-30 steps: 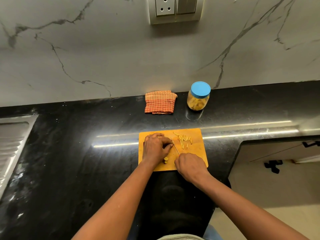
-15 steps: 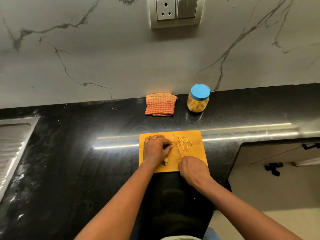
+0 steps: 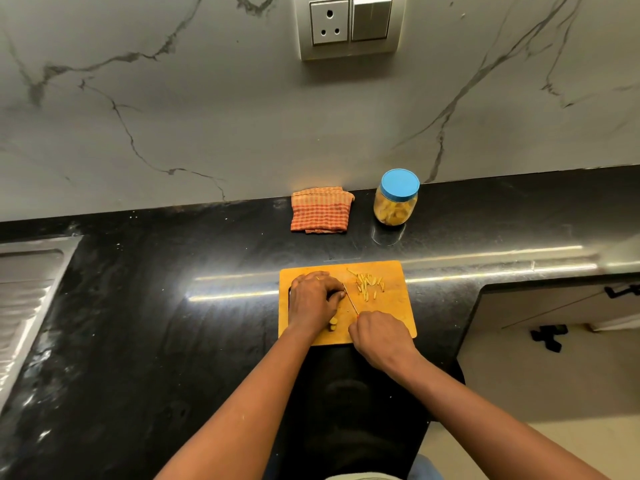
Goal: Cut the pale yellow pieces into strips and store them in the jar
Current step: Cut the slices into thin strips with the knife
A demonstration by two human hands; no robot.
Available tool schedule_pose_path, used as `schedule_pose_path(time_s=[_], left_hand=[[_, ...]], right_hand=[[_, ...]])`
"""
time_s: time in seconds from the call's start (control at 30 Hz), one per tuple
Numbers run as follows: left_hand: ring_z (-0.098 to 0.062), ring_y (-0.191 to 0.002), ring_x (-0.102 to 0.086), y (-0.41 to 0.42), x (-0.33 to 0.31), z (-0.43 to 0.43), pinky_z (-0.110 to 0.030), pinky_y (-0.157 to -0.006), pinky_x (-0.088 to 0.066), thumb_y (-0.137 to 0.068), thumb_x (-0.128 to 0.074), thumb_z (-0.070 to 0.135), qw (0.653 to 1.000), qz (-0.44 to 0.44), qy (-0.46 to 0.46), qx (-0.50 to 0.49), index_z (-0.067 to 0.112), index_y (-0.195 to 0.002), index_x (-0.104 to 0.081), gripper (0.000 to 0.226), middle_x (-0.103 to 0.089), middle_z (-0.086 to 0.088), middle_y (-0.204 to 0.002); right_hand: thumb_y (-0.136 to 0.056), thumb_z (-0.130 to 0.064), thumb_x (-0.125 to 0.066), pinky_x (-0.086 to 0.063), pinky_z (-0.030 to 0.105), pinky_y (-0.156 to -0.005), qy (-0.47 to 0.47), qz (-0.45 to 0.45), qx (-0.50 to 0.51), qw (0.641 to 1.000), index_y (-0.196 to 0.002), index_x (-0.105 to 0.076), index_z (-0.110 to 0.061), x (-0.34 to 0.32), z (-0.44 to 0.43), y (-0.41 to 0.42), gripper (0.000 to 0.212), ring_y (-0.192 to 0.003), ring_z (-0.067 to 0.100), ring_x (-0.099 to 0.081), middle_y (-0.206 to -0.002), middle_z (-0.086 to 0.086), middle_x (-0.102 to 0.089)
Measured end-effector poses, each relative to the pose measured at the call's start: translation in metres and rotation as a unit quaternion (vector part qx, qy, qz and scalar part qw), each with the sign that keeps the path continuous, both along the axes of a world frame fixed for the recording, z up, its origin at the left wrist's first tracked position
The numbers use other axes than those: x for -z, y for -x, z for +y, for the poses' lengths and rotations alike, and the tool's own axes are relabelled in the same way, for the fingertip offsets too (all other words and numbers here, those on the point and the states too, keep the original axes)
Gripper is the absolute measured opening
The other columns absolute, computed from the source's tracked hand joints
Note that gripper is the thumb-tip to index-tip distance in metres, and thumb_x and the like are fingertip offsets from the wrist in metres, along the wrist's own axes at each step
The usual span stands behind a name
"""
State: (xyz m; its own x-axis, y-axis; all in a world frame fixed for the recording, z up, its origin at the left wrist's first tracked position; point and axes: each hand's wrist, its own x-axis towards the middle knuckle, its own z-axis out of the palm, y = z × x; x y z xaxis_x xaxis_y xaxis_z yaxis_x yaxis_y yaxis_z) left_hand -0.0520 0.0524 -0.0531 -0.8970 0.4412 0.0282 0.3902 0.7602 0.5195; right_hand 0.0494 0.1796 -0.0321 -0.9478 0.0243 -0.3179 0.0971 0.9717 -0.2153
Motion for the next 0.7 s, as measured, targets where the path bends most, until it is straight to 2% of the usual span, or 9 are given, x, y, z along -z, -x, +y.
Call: schedule_pose_path(time_s=[0.17, 0.4, 0.6, 0.7], left_hand=[[-0.012, -0.109, -0.062, 0.000, 0.002, 0.000, -0.044, -0.097, -0.044, -0.078, -0.077, 0.029, 1.000, 0.008, -0.001, 0.001, 0.029, -0.092, -0.077, 0.014, -0.074, 0.011, -0.096], [-0.013, -0.109, -0.061, -0.004, 0.001, 0.000, -0.040, -0.099, -0.042, -0.079, -0.077, 0.026, 1.000, 0.027, -0.003, -0.004, 0.027, -0.090, -0.077, 0.011, -0.074, 0.010, -0.096], [-0.010, -0.116, -0.059, -0.002, 0.001, -0.001, -0.042, -0.104, -0.039, -0.082, -0.075, 0.032, 1.000, 0.008, 0.005, -0.006, 0.030, -0.094, -0.077, 0.013, -0.073, 0.013, -0.100], [-0.009, -0.116, -0.059, -0.001, 0.002, 0.000, -0.041, -0.104, -0.039, -0.081, -0.075, 0.034, 1.000, 0.000, 0.002, -0.014, 0.030, -0.093, -0.077, 0.012, -0.073, 0.013, -0.099]], right_hand=[[-0.102, -0.028, -0.033, -0.037, 0.033, -0.061, -0.012, -0.010, -0.034, 0.999, -0.102, -0.063, -0.013, 0.003, 0.003, 0.002, 0.034, -0.090, 0.026, -0.060, -0.102, 0.006, -0.061], [-0.103, -0.030, -0.032, -0.043, 0.033, -0.070, -0.013, -0.039, 0.038, 0.998, -0.104, -0.063, -0.013, -0.008, -0.005, 0.014, 0.034, -0.096, 0.026, -0.062, -0.105, 0.008, -0.065], [-0.102, -0.028, -0.034, -0.045, 0.032, -0.066, -0.025, -0.040, 0.031, 0.998, -0.100, -0.063, -0.015, -0.004, -0.002, 0.000, 0.032, -0.090, 0.022, -0.062, -0.101, 0.004, -0.064], [-0.102, -0.027, -0.032, -0.039, 0.032, -0.063, -0.022, -0.037, 0.019, 0.999, -0.099, -0.063, -0.015, 0.000, 0.006, -0.006, 0.033, -0.090, 0.023, -0.061, -0.102, 0.005, -0.063]])
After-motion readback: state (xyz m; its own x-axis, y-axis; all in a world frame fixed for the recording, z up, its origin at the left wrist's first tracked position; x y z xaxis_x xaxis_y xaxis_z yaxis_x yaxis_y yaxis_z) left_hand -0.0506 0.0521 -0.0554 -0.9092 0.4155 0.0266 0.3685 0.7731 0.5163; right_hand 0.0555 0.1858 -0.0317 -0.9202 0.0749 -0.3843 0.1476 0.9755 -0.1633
